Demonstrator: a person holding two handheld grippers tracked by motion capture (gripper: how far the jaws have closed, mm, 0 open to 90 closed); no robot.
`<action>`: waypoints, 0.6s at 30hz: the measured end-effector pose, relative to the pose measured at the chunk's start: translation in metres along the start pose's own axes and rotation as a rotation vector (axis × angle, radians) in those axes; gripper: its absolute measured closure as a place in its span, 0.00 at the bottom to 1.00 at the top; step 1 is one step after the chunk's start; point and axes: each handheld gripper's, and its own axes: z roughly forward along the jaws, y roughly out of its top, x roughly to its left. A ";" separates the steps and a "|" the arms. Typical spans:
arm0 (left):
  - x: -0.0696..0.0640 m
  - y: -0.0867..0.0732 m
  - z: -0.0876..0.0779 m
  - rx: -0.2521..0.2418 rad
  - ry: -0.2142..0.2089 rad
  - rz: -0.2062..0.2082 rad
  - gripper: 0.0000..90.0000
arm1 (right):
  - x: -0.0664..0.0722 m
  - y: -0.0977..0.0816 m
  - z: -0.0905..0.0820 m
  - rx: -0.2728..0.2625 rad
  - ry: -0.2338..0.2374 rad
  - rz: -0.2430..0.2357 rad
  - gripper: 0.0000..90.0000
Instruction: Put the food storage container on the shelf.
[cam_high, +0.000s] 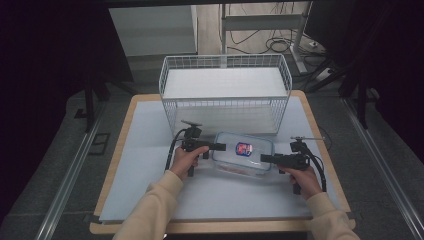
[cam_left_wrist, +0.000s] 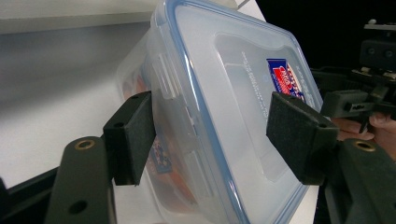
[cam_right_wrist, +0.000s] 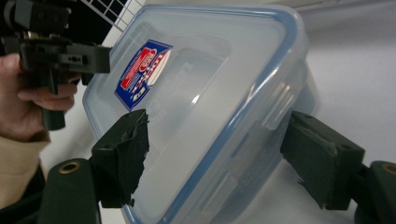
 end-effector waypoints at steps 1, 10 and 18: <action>0.000 0.000 0.000 0.000 0.000 -0.001 0.37 | -0.002 0.000 0.000 0.006 0.005 0.009 0.27; 0.000 -0.001 0.000 -0.005 0.000 0.002 0.38 | -0.010 0.000 -0.004 0.025 0.064 0.114 0.38; 0.000 -0.001 -0.001 -0.011 0.003 0.002 0.39 | -0.014 -0.001 0.004 0.050 0.085 0.143 0.21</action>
